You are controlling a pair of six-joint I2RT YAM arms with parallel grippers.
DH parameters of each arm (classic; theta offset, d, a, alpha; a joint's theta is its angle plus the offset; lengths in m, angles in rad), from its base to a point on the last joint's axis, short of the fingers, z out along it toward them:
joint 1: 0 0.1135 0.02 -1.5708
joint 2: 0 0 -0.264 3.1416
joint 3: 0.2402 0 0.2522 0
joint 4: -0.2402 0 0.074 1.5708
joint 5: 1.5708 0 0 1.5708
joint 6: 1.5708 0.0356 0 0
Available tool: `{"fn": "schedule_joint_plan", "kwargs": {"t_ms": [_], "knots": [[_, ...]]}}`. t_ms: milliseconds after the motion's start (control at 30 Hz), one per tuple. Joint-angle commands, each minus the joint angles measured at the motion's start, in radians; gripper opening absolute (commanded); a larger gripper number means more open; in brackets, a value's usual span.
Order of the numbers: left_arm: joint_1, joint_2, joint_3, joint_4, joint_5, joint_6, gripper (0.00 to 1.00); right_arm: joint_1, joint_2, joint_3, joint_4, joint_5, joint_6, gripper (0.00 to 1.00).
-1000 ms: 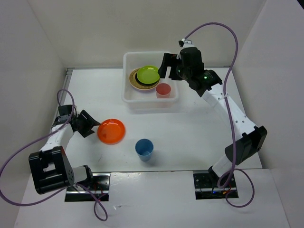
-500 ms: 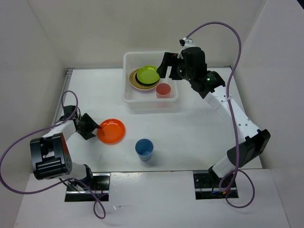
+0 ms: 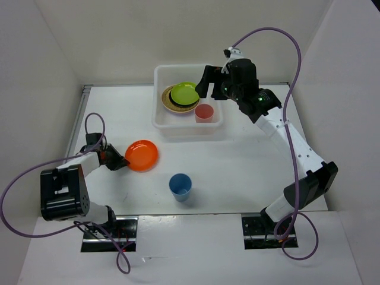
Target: Place the mixed dishes into the plastic bin
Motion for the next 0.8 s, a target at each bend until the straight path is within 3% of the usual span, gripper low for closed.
{"fn": "schedule_joint_plan", "kwargs": {"t_ms": [0,33,133,433,633,767], "knots": [[-0.022,0.023,-0.017,-0.016,-0.059,0.024,0.17,0.007,-0.039,0.025,0.042,-0.006,-0.015,0.94],[-0.022,0.023,-0.017,-0.016,-0.068,0.024,0.1,0.007,-0.039,0.025,0.042,-0.006,-0.015,0.94],[-0.033,0.014,-0.017,-0.016,-0.084,0.024,0.0,0.007,-0.039,0.025,0.042,-0.006,-0.015,0.94],[-0.143,-0.058,0.016,-0.1,-0.097,0.033,0.0,0.007,-0.03,0.054,0.023,0.003,-0.015,0.94],[-0.155,-0.368,0.114,-0.243,-0.179,-0.027,0.0,0.007,-0.012,0.109,-0.006,0.025,-0.015,0.94],[-0.155,-0.417,0.171,-0.309,-0.19,-0.027,0.0,0.007,-0.002,0.132,-0.016,0.025,-0.015,0.94]]}}
